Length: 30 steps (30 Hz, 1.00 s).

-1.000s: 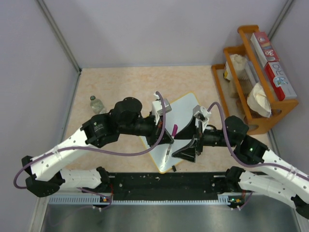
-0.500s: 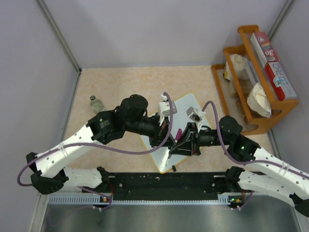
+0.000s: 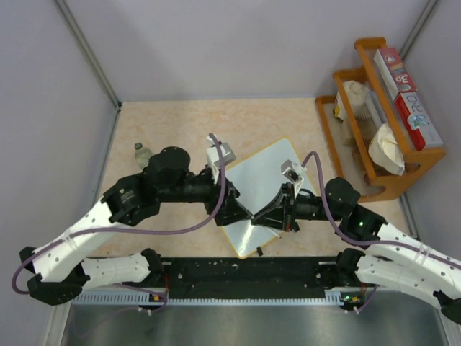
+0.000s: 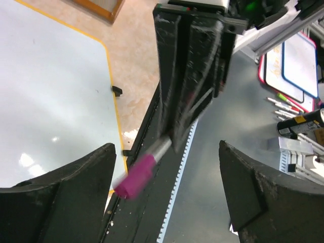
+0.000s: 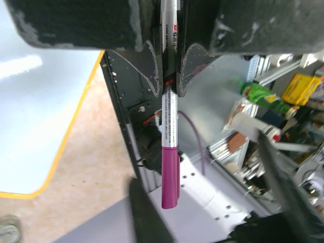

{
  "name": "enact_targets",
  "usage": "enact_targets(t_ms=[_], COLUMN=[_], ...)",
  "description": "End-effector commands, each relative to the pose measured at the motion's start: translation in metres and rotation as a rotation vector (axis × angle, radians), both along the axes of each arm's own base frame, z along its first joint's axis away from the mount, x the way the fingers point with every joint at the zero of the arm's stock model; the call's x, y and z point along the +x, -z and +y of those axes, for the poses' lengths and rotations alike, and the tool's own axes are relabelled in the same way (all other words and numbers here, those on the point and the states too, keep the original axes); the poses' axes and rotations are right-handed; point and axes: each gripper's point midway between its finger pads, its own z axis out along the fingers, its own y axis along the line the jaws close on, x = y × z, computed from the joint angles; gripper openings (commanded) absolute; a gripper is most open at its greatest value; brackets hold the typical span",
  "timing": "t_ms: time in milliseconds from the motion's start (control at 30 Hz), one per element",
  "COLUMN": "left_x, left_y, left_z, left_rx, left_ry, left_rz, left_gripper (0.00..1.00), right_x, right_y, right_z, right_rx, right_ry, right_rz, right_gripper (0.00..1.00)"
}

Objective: Write a sentence on the whiteboard
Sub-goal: Pick up the whiteboard marker at the center of the board.

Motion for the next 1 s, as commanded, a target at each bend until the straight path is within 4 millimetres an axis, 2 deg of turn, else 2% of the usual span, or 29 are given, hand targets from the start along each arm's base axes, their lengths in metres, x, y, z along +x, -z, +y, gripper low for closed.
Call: enact_targets(t_ms=[0,33,133,300,333,467,500,567,600,733,767,967], left_x=[0.002,0.003,0.011,0.034,0.044,0.053,0.053,0.049,0.051,0.039,0.034,0.023], left_y=[-0.027,-0.016,-0.006,-0.007,-0.005,-0.003,0.004,-0.001,0.008,0.008,-0.004,-0.014], left_z=[0.019,0.018,0.017,0.027,0.032,0.038,0.034,0.02,0.012,-0.024,-0.039,-0.083], left_rx=[-0.148,-0.131,-0.114,-0.099,-0.087,-0.103,-0.099,-0.161,-0.156,-0.243,-0.314,-0.377], left_ry=[-0.088,-0.091,-0.114,-0.232,-0.298,-0.372,-0.365,-0.319,-0.303,-0.151,-0.082,0.054], left_rz=[-0.045,-0.033,-0.024,-0.079,-0.094,-0.09,-0.076,-0.052,-0.031,0.04,0.052,0.083], left_gripper=[0.87,0.87,0.87,0.9,0.91,0.93,0.92,0.92,0.91,0.9,0.89,0.84], right_x=[0.029,0.032,0.04,0.059,0.062,0.08,0.086,0.09,0.096,0.095,0.095,0.094], right_y=[0.0,0.001,0.004,0.011,0.015,0.007,0.001,-0.003,-0.007,-0.024,-0.026,-0.033], right_z=[-0.006,-0.007,-0.008,-0.015,-0.017,-0.034,-0.044,-0.053,-0.059,-0.077,-0.079,-0.087], right_rx=[0.014,0.017,0.014,-0.001,-0.004,0.056,0.087,0.13,0.163,0.293,0.312,0.372], right_ry=[0.193,0.21,0.253,0.366,0.39,0.531,0.588,0.641,0.689,0.74,0.745,0.76], right_rz=[0.023,0.024,0.033,0.036,0.044,0.089,0.093,0.121,0.129,0.148,0.154,0.161], right_gripper=[0.0,0.0,0.0,0.0,0.0,0.0,0.0,0.0,0.0,0.0,0.0,0.0])
